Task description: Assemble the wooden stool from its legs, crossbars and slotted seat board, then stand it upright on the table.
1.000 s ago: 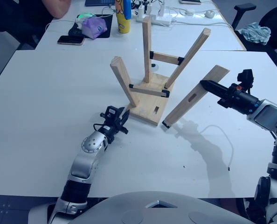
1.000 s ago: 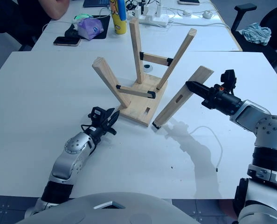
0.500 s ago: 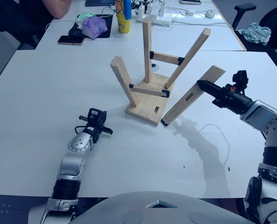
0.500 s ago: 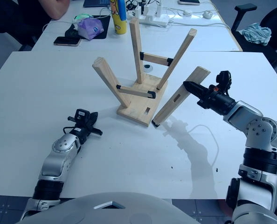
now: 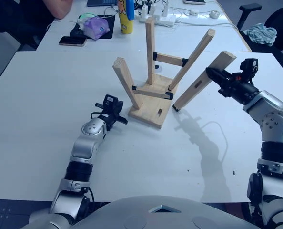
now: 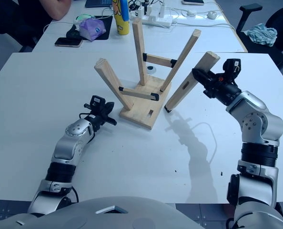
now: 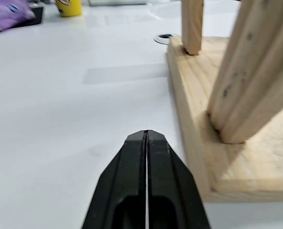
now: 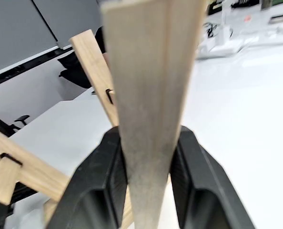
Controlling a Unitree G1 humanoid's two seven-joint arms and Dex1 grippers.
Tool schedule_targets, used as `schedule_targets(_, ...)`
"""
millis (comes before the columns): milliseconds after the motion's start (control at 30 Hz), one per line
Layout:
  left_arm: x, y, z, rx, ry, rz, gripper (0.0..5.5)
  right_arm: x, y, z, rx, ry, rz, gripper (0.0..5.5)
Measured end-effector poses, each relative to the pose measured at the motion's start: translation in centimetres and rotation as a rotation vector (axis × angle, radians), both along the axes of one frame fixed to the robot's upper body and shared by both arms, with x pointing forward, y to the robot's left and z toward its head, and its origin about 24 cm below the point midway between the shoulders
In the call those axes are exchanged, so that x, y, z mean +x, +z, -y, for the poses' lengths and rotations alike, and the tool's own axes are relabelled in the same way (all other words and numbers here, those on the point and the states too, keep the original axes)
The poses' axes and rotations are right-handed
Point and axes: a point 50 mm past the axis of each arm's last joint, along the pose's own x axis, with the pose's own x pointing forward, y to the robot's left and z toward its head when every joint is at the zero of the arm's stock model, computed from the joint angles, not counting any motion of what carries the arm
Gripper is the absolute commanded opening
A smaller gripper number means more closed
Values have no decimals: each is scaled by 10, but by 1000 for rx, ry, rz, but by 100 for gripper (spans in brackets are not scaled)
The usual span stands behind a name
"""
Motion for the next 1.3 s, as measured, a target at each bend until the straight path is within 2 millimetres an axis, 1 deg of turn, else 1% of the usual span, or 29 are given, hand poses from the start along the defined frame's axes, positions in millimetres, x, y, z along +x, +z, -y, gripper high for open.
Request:
schedule_targets(67, 2, 1, 4, -23, -22, -27, 0, 5, -1, 1, -7, -37, 17, 105)
schedule_targets(233, 4, 1, 19, -98, -87, -103, 0, 14, -7, -10, 11, -60, 46, 105)
schedule_targets(433, 3, 2, 22, -139, -140, -174, 0, 25, -11, -22, 56, -37, 57, 105)
schedule_targets(600, 1, 3, 23, -151, -163, -192, 0, 33, -19, -30, 89, -19, 70, 105)
schedule_targets(900, -1, 5, 28, -155, -184, -201, 0, 50, -25, -38, 120, -14, 83, 105)
schedule_targets(1033, -4, 6, 33, -143, -190, -194, 0, 51, -26, -40, 122, -9, 89, 105)
schedule_targets(1133, -17, 8, 24, -92, -155, -151, 0, 46, -27, -41, 115, 0, 106, 104)
schedule_targets(1167, -22, 10, 18, -65, -140, -129, 0, 43, -28, -42, 115, 1, 110, 104)
schedule_targets(1233, -38, 16, -1, 15, -104, -71, 0, 34, -29, -40, 110, -8, 117, 104)
schedule_targets(1300, -56, 22, -14, 76, -95, -36, 0, 24, -29, -39, 101, -15, 117, 104)
